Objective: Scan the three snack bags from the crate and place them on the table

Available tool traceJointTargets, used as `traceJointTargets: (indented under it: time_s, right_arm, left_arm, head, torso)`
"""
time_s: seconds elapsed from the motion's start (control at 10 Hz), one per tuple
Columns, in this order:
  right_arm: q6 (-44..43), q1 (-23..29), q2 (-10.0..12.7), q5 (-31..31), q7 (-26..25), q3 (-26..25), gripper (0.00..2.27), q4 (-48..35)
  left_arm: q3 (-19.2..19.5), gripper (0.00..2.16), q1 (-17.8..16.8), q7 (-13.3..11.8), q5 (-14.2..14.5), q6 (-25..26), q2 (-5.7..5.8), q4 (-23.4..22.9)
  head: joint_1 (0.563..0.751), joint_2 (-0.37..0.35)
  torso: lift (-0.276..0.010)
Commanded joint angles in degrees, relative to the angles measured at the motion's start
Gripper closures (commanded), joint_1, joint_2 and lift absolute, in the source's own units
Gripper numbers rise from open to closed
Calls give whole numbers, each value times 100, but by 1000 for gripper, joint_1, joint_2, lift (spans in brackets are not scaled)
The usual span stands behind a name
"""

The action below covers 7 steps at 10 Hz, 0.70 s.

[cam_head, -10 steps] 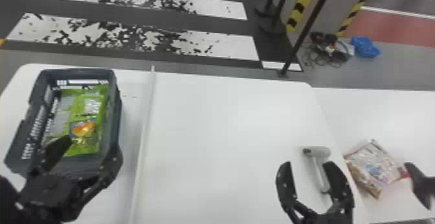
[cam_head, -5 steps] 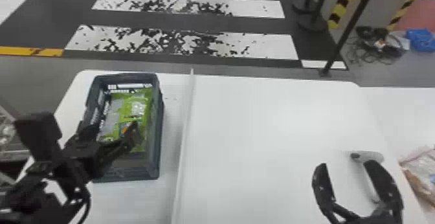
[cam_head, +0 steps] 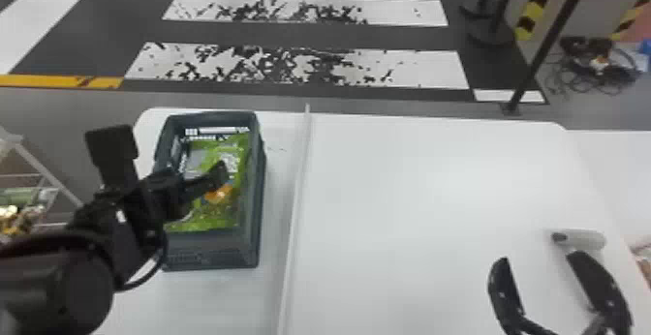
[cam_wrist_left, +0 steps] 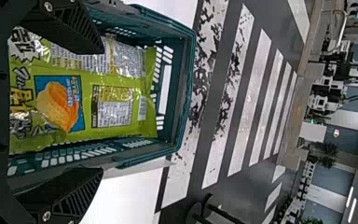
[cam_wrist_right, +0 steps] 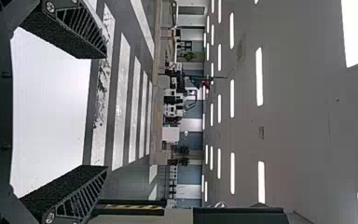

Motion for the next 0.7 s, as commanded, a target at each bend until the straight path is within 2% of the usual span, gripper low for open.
traceJointTargets:
  time_s: [0.0, 0.3, 0.6]
  right_arm:
    - [-91, -87, -33, 2, 0, 11, 87, 220]
    - [-372, -219, -25, -7, 0, 46, 87, 493]
    - [-372, -263, -33, -33, 0, 46, 87, 528]
  left_arm:
    - [-62, 100, -467, 60, -144, 88, 10, 511]
    - [-264, 100, -1039, 86, -416, 404, 28, 1214]
    - [-396, 144, -1320, 86, -609, 615, 45, 1697]
  head:
    - [695, 38]
    - [695, 38]
    - [695, 29]
  torso:
    - [-37]
    - [-37]
    - [-37]
